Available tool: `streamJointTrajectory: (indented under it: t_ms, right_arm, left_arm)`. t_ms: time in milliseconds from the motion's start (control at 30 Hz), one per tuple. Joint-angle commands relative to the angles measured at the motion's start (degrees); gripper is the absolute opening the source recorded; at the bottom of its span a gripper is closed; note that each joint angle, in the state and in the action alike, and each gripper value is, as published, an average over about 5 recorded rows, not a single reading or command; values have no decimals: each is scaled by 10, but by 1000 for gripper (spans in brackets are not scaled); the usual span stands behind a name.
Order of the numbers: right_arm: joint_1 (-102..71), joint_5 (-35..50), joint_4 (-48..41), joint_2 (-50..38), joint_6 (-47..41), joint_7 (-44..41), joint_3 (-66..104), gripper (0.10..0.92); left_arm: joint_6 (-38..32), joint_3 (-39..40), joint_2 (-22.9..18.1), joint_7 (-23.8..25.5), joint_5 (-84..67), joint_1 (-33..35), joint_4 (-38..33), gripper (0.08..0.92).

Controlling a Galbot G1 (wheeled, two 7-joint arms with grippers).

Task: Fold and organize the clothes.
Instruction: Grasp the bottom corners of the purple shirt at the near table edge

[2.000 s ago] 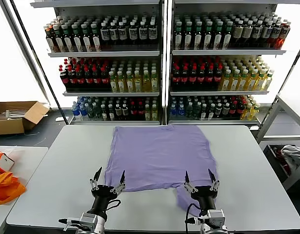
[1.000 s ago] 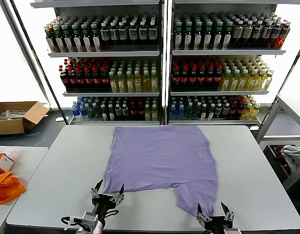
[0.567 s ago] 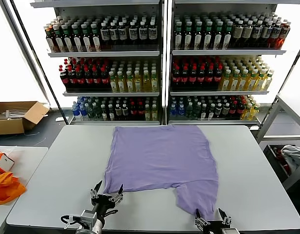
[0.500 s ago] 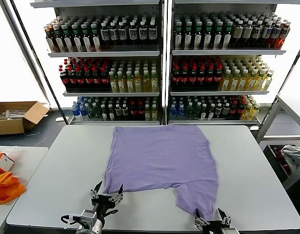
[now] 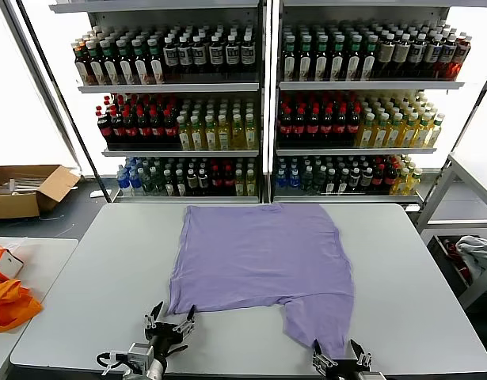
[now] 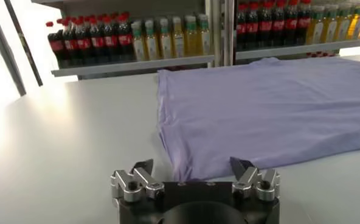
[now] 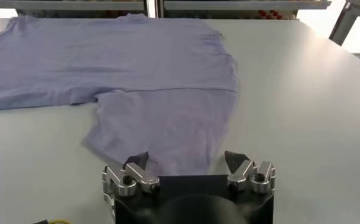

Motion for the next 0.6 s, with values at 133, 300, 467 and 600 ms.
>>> streamJointTrajectory:
  t_ms: [133,300,467,600]
  right_arm:
    - [-3,1,-3,0,4,-1,-1,555]
    - [-4,-8,-2,3,9,-4,-1,408]
    - [-2,-17,-9,4,19,-9,-4,260]
    - [5,-18,-15,8,29,-13,-3,151]
  left_arm:
    - [4,8,1,1,-4,1,8,550]
    - [4,11,0,1,-2,1,8,411]
    - [2,10,0,3,-2,1,8,264]
    - [-7,8,0,2,-3,-1,7,153]
